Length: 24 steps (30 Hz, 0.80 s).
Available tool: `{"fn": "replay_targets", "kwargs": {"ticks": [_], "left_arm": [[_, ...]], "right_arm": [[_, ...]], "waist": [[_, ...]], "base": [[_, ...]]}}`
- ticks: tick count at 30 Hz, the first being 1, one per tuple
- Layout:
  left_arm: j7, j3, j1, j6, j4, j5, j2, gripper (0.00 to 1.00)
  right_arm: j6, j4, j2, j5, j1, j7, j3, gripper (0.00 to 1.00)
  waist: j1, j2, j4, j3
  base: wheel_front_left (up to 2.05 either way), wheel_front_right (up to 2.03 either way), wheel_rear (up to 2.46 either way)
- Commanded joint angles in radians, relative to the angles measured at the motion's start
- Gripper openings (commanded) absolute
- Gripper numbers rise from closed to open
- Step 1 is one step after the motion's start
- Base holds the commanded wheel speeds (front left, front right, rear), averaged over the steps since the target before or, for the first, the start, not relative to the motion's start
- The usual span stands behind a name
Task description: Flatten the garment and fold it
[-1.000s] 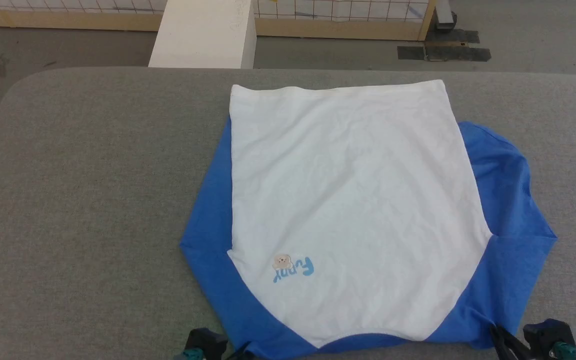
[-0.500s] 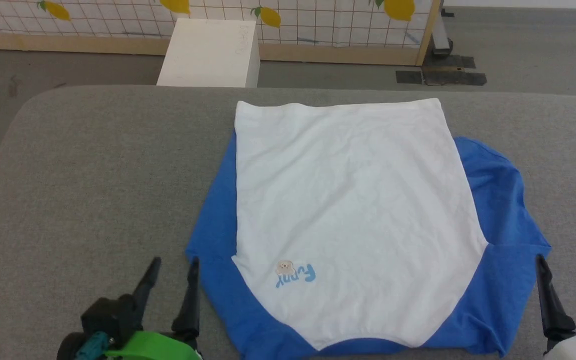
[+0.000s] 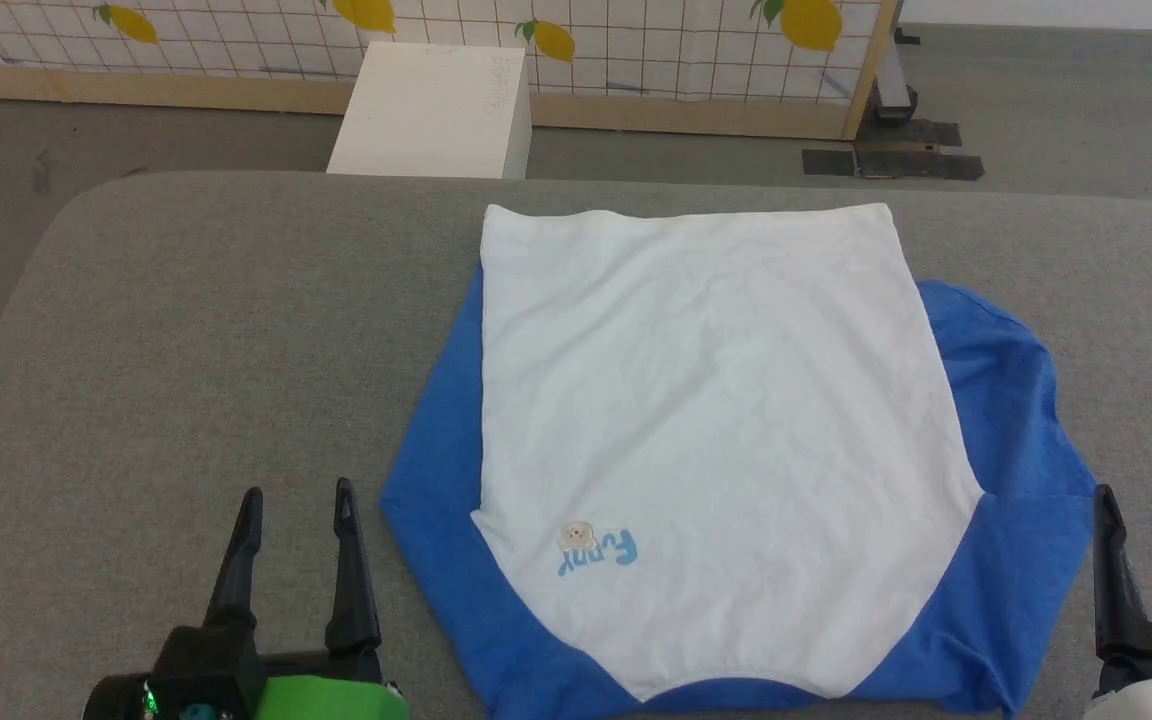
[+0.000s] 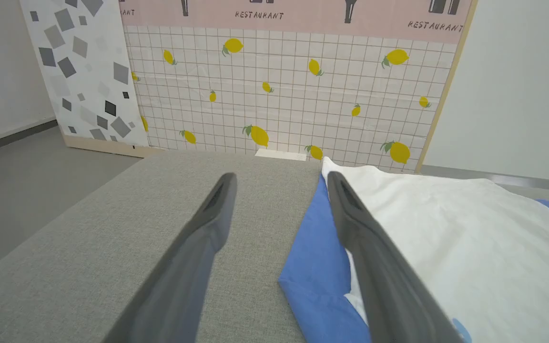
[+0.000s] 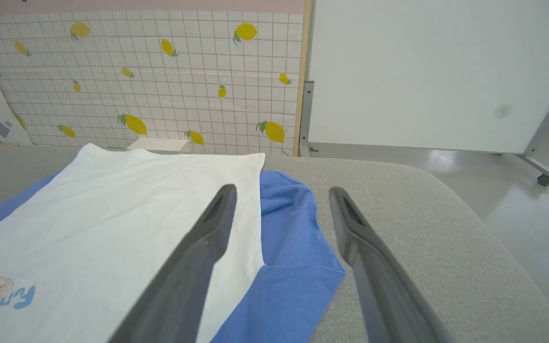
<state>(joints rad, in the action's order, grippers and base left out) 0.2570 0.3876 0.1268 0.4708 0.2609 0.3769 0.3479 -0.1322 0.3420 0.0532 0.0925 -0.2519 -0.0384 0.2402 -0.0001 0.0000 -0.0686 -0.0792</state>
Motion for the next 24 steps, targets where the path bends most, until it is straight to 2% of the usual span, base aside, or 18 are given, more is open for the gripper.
{"fn": "replay_targets", "kwargs": {"ticks": [1,6,8,11,17,20,24], "left_arm": [[0.005,-0.014,-0.008,-0.023,-0.009,-0.019,0.004,1.0],[-0.03,-0.016,-0.145,-0.128,-0.07,-0.022,0.064,1.0],[-0.094,0.004,-0.241,-0.19,-0.097,-0.029,0.105,1.0],[-0.211,0.022,-0.402,-0.292,-0.142,0.012,0.134,1.0],[-0.437,0.018,-0.725,-0.453,-0.306,0.099,0.185,1.0],[-0.539,0.021,-0.838,-0.507,-0.385,0.138,0.197,1.0],[-0.651,0.036,-0.937,-0.54,-0.457,0.175,0.198,1.0]], "right_arm": [[0.002,-0.008,-0.002,0.011,-0.006,0.012,0.001,1.0],[0.002,-0.006,-0.003,0.014,0.023,0.022,-0.003,1.0],[0.002,0.001,-0.003,0.009,0.04,0.022,-0.005,1.0],[0.002,0.014,-0.003,0.006,0.071,0.021,-0.012,1.0],[0.002,0.042,-0.003,-0.002,0.145,0.016,-0.025,1.0],[0.002,0.046,-0.003,-0.003,0.182,0.019,-0.034,1.0],[0.002,0.04,-0.003,-0.003,0.223,0.025,-0.04,1.0]], "waist": [[0.0001,0.0,0.001,-0.009],[0.0001,0.0,0.003,-0.061],[0.0001,0.0,0.003,-0.095],[0.0001,0.0,0.008,-0.157],[0.0001,0.0,0.036,-0.315],[0.0001,0.0,0.055,-0.378],[0.0001,0.0,0.078,-0.443]], "base": [[0.0,0.0,0.0],[0.0,0.0,0.0],[0.0,0.0,0.0],[0.0,0.0,0.0],[0.0,0.0,0.0],[0.0,0.0,0.0],[0.0,0.0,0.0]]}}
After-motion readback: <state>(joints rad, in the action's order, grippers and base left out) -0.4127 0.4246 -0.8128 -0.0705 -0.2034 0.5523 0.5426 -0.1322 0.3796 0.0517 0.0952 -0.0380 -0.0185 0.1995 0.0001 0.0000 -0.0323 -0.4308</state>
